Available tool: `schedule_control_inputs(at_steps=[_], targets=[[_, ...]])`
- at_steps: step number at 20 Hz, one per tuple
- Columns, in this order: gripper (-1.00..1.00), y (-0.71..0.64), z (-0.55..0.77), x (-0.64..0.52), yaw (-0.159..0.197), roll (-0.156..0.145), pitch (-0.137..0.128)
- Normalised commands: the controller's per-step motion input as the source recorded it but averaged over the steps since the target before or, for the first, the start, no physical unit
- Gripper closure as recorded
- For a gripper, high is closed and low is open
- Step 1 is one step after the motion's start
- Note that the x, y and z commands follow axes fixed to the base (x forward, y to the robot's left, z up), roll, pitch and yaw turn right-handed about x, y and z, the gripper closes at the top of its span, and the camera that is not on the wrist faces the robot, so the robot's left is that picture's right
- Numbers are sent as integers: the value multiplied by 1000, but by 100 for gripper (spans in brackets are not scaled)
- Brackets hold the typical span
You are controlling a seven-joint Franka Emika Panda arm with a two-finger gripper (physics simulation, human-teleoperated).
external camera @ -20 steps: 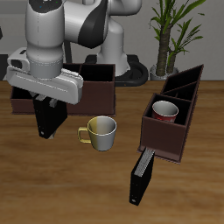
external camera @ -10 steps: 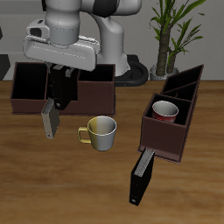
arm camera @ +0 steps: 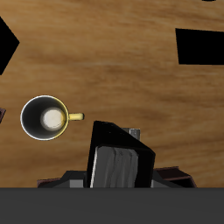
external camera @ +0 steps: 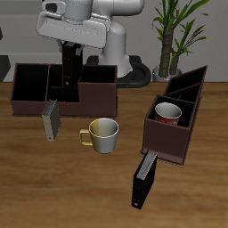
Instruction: Place the red mug into the left desk caddy's right compartment and place the right black book into the back desk caddy's left compartment
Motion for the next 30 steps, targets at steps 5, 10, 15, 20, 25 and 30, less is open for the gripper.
schedule_control_inputs(at_steps=[5, 10, 15, 20, 25, 30], targets=[[100, -122, -39, -365, 48, -66, -15], [100, -106, -38, -443, 46, -33, 1], [100, -9, -50, -489, 73, 31, -9], [100, -308, -95, -327, 47, -8, 27], [100, -387, -14, -428, 65, -8, -1], [100, -251, 47, -140, 16, -21, 6]])
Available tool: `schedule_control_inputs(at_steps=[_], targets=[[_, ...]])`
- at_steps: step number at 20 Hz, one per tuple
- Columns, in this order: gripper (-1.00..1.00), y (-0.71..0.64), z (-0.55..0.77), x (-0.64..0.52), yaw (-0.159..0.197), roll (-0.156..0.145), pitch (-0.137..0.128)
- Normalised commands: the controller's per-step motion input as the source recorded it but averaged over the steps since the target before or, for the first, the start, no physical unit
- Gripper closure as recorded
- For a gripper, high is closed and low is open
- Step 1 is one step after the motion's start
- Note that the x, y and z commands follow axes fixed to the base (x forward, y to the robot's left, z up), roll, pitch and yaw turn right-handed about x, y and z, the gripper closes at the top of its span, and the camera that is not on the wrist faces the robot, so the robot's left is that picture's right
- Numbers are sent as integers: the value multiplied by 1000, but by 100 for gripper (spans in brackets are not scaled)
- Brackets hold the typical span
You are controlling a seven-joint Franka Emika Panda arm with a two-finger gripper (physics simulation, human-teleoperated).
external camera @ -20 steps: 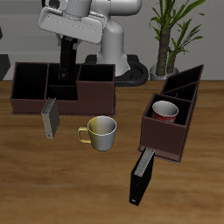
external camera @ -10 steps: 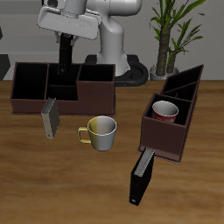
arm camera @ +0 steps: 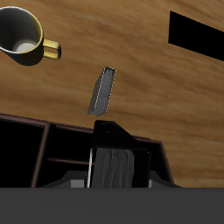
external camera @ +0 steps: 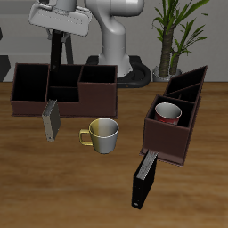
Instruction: Place the red mug into the left desk caddy's right compartment and place the right black book into the back desk caddy's left compartment
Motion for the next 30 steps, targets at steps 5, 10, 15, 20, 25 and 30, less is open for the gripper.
schedule_control_inputs(at_steps=[5, 10, 15, 20, 25, 30], targets=[[100, -541, -138, -302, -100, 109, 88], [100, -369, -100, -186, -41, 39, -14], [100, -493, 120, -112, -36, 61, 4], [100, -556, 306, -34, -93, -19, 5], [100, -757, 226, 52, -100, -16, 47], [100, -261, -40, 207, -18, 4, 66]])
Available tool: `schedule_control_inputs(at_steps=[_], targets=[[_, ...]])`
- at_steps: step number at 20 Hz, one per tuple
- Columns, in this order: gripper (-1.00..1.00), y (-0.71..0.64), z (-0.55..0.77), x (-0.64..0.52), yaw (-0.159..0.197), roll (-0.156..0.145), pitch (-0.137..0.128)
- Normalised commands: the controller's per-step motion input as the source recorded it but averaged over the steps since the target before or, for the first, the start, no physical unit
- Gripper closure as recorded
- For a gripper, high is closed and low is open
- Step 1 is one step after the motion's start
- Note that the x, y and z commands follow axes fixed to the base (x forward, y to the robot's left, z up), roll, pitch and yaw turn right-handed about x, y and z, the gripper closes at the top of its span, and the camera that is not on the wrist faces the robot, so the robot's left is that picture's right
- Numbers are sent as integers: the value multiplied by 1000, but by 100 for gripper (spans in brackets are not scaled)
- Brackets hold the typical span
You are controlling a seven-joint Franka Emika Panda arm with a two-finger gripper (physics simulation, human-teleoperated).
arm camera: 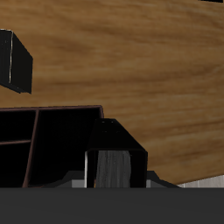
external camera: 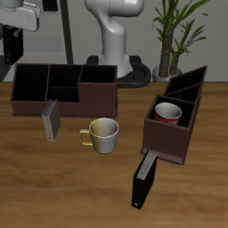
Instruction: Place the red mug into the left desk caddy's right compartment and place the right black book into the back desk caddy's left compartment
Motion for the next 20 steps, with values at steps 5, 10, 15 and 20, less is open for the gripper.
schedule_control_inputs(at_steps=[5, 10, 15, 20], targets=[[100, 281, -196, 199, 53, 10, 45], [100, 416, -148, 108, 36, 7, 23], [100, 187, -147, 111, -10, 9, 32], [100, -82, -288, 28, -34, -16, 32]])
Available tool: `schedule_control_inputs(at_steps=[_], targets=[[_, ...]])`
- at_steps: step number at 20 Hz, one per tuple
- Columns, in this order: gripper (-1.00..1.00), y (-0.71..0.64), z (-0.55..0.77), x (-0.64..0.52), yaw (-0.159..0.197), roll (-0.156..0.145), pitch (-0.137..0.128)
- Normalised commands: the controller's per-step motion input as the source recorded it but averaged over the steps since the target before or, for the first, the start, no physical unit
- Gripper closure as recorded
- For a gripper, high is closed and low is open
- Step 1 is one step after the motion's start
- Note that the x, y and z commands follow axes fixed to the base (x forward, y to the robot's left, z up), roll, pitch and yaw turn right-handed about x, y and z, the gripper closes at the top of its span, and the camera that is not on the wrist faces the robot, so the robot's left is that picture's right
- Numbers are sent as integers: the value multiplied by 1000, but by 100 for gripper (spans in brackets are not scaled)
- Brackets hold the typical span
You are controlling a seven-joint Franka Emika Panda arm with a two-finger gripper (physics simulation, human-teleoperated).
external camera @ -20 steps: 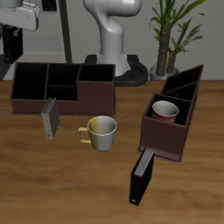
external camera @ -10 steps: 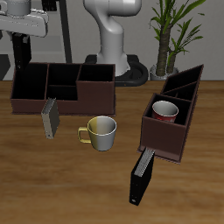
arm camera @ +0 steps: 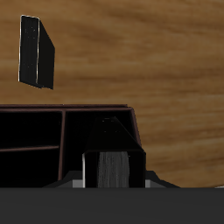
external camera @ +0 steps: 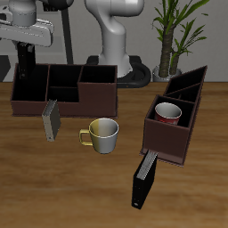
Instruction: Place the red mug into the left desk caddy's right compartment and place the right black book into the back desk caddy's left compartment
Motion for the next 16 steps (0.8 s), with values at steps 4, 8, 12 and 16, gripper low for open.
schedule_control_inputs(at_steps=[4, 8, 12, 16], targets=[[100, 67, -354, 19, -14, 17, 49], [100, -17, -379, 12, -15, 2, 36], [100, -37, -189, -67, -14, -10, 9], [100, -46, -181, -165, -27, -28, 12]])
